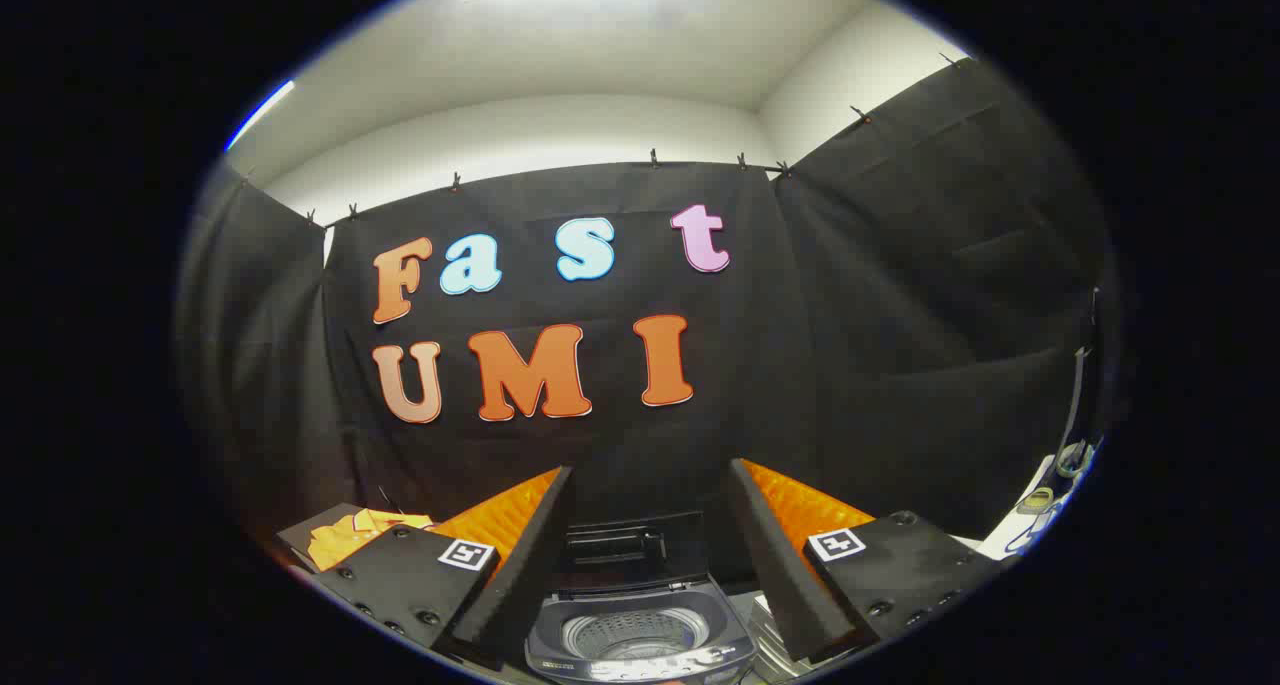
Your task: Put the clothes into the washing machine and then close the washing machine lid.
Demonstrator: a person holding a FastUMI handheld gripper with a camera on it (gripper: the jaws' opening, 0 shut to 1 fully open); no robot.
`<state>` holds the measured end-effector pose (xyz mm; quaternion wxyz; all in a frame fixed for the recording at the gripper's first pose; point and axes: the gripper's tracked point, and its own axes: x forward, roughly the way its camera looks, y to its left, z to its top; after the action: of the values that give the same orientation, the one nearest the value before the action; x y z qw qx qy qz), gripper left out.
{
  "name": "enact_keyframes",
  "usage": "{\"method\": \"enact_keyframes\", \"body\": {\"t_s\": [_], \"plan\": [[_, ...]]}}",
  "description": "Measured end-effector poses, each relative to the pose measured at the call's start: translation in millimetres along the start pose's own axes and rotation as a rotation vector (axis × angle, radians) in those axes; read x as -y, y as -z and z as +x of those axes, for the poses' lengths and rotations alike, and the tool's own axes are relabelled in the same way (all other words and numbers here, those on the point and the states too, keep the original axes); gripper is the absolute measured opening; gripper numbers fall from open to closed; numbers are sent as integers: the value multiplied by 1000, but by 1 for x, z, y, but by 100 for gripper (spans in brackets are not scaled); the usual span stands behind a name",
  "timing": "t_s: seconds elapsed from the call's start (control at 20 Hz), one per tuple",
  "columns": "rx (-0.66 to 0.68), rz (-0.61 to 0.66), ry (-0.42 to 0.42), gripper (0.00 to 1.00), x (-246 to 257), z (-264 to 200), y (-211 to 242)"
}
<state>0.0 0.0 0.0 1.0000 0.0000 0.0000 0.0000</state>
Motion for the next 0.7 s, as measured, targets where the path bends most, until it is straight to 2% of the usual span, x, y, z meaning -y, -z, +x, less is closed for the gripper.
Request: {"method": "enact_keyframes", "body": {"t_s": [0.7], "plan": [[16,-33,-63,98,-43,12,-14]]}}
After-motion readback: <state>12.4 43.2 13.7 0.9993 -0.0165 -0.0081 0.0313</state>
